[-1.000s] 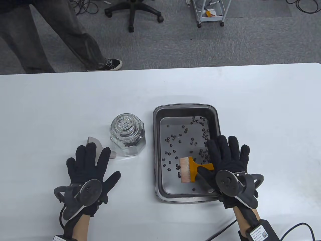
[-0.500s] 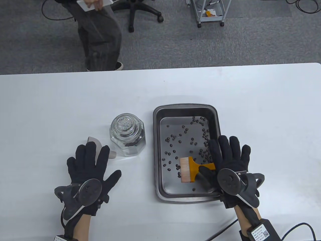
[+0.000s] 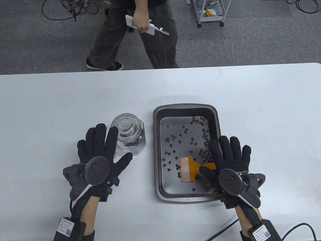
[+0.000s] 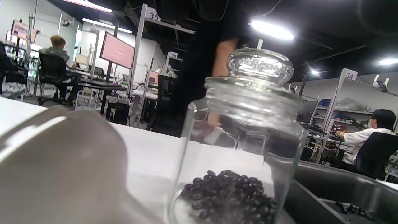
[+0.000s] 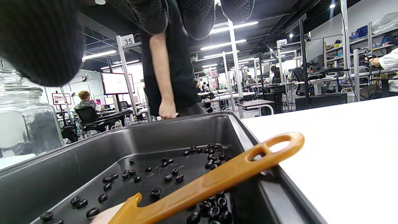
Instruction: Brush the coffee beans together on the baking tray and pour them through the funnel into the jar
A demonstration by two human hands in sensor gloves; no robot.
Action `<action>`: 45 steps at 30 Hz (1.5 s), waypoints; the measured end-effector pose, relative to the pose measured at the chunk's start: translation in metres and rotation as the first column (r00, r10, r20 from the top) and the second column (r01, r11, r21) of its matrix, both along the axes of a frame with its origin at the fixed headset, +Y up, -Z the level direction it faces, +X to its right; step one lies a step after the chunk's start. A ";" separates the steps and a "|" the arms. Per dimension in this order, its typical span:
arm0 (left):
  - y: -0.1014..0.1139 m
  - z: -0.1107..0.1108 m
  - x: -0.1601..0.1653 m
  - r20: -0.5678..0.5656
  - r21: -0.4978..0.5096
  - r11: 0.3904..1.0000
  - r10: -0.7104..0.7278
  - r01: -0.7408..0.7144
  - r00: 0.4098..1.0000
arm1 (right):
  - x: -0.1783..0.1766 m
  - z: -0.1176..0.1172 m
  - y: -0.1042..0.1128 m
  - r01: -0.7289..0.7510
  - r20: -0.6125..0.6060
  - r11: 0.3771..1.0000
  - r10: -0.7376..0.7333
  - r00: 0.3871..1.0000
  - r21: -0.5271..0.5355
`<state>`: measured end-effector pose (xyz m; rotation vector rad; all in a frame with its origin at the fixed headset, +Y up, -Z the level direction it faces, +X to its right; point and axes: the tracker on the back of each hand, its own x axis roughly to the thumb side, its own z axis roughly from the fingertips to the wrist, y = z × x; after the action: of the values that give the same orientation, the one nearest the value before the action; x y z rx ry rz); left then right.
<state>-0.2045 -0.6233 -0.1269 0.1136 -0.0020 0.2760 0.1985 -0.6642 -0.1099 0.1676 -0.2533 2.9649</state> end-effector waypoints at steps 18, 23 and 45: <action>0.004 -0.070 0.030 -0.017 -0.118 0.993 0.012 -0.014 1.000 | 0.007 -0.005 -0.004 0.016 0.023 0.999 -0.015 1.000 -0.038; -0.006 -0.076 0.037 -0.023 -0.136 0.991 -0.008 0.004 1.000 | 0.006 -0.006 -0.005 0.007 0.015 0.999 -0.006 1.000 -0.046; -0.015 -0.081 0.045 -0.084 -0.045 0.996 -0.087 0.083 0.993 | 0.005 -0.006 -0.005 0.015 0.006 0.998 -0.015 1.000 -0.060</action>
<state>-0.1592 -0.6381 -0.2079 0.0842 0.0839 0.1855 0.2033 -0.6690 -0.1157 0.1492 -0.1654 2.9544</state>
